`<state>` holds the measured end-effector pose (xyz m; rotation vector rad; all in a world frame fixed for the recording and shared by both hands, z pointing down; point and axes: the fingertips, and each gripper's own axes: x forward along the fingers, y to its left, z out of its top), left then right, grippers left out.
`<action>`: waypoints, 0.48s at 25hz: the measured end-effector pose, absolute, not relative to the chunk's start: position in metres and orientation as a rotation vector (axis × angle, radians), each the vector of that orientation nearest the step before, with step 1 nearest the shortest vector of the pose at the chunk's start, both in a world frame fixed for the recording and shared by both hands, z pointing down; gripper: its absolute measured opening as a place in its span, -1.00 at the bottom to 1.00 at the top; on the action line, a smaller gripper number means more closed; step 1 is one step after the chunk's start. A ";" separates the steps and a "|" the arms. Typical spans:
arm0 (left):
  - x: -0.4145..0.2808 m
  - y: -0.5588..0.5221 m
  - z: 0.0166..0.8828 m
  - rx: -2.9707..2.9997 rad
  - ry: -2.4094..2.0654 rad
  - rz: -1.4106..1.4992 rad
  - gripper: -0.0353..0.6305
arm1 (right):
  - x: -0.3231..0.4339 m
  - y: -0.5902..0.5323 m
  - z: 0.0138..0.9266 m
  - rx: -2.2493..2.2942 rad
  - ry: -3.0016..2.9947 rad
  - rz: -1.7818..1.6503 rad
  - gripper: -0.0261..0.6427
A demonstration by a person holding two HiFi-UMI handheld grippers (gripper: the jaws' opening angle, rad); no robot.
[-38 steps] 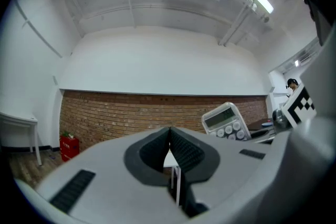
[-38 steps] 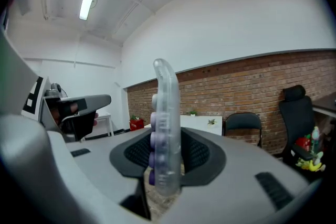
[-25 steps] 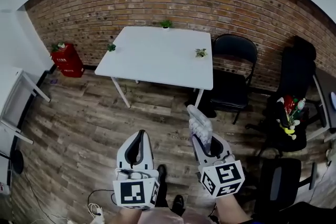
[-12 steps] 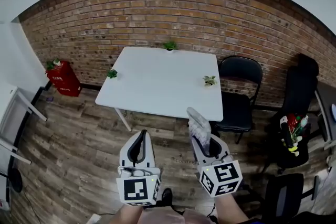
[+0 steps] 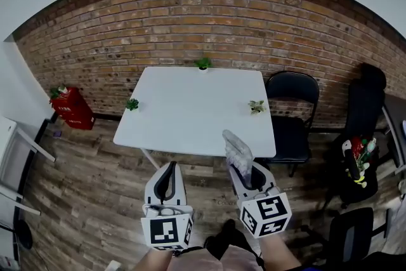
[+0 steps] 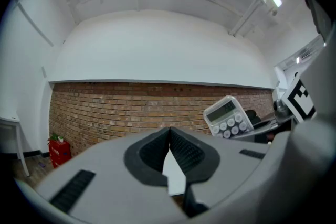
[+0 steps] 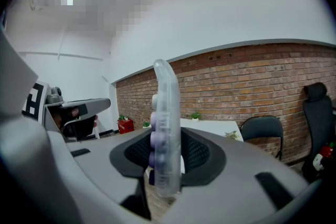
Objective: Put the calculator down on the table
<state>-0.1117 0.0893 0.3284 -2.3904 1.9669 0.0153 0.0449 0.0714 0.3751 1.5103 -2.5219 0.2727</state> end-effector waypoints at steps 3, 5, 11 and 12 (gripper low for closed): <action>-0.114 0.076 0.337 -2.403 1.966 -0.011 -0.86 | 0.041 0.060 0.383 1.500 -2.515 0.294 -0.53; -0.114 0.065 0.343 -2.414 1.968 -0.032 -0.86 | 0.040 0.049 0.388 1.498 -2.507 0.311 -0.53; -0.109 0.013 0.367 -2.449 1.973 -0.098 -0.86 | 0.047 0.000 0.406 1.505 -2.485 0.362 -0.53; -0.107 0.002 0.372 -2.455 1.973 -0.114 -0.86 | 0.049 -0.010 0.411 1.504 -2.479 0.378 -0.53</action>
